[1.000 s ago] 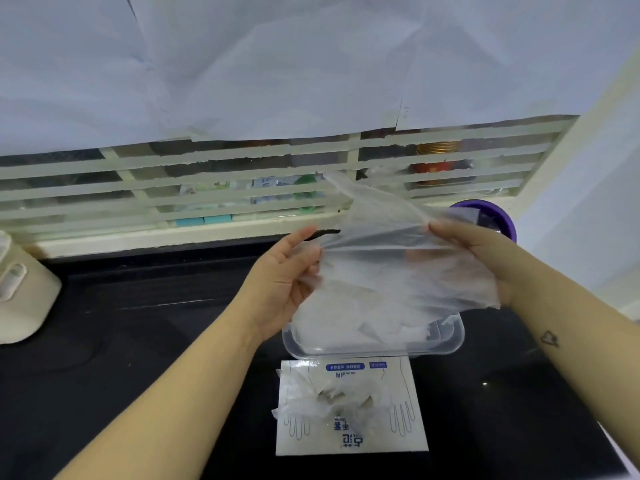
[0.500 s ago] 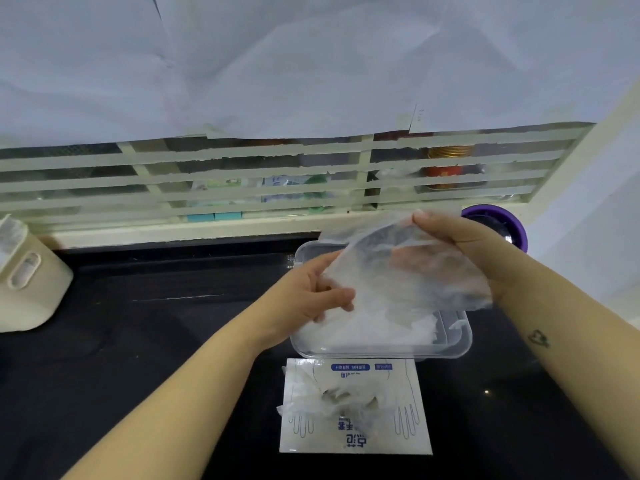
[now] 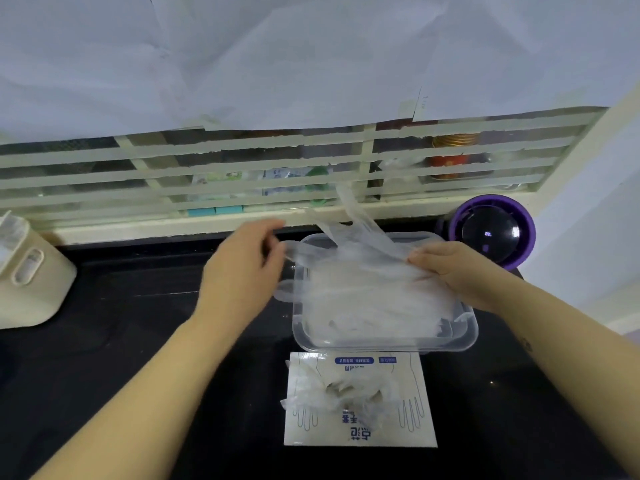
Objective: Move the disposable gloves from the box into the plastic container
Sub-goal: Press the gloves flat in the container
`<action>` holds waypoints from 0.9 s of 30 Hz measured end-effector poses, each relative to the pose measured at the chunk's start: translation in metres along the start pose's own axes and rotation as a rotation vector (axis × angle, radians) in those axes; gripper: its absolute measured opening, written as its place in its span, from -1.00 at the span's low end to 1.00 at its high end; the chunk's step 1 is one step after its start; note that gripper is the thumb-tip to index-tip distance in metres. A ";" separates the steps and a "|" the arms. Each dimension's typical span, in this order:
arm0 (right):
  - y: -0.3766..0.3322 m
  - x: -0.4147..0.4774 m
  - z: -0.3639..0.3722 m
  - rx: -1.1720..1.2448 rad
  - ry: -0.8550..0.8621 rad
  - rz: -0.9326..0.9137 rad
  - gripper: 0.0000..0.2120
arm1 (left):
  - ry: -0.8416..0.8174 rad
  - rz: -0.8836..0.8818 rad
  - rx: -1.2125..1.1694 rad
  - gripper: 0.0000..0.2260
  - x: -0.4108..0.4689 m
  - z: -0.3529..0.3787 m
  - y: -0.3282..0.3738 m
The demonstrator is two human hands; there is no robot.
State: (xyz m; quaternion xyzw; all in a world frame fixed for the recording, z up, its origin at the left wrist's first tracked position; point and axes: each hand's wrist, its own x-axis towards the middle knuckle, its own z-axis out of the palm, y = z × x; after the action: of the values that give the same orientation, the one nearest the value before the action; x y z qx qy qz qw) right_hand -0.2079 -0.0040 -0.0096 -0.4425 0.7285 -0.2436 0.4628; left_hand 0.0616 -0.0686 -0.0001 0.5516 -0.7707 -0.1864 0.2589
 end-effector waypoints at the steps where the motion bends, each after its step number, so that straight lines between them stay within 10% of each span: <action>1: 0.001 0.003 0.003 -0.081 0.011 0.005 -0.82 | -0.035 0.132 -0.004 -0.68 -0.001 0.003 0.014; 4: 0.003 0.012 0.011 -0.209 0.015 -0.002 -0.77 | -0.435 0.495 0.237 -0.63 0.001 0.036 0.043; 9: 0.006 0.018 0.007 -0.452 0.123 -0.085 -0.86 | -0.845 0.454 0.520 -0.53 0.012 0.085 0.036; 14: 0.006 -0.003 0.016 -0.706 0.442 -0.441 -0.57 | -0.923 0.434 0.523 -0.51 0.016 0.108 0.033; 20: 0.017 0.014 0.051 -0.860 -0.134 -0.211 -0.49 | -0.940 0.416 0.434 -0.54 0.016 0.126 0.030; 27: 0.023 0.025 0.053 -0.902 -0.276 -0.098 -0.18 | -0.842 0.383 0.492 -0.52 0.013 0.123 0.027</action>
State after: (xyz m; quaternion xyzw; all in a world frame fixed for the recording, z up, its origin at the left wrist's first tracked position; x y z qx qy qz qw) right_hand -0.1748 -0.0111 -0.0628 -0.6614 0.6715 0.1365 0.3050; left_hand -0.0368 -0.0721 -0.0802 0.3227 -0.9160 -0.1548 -0.1810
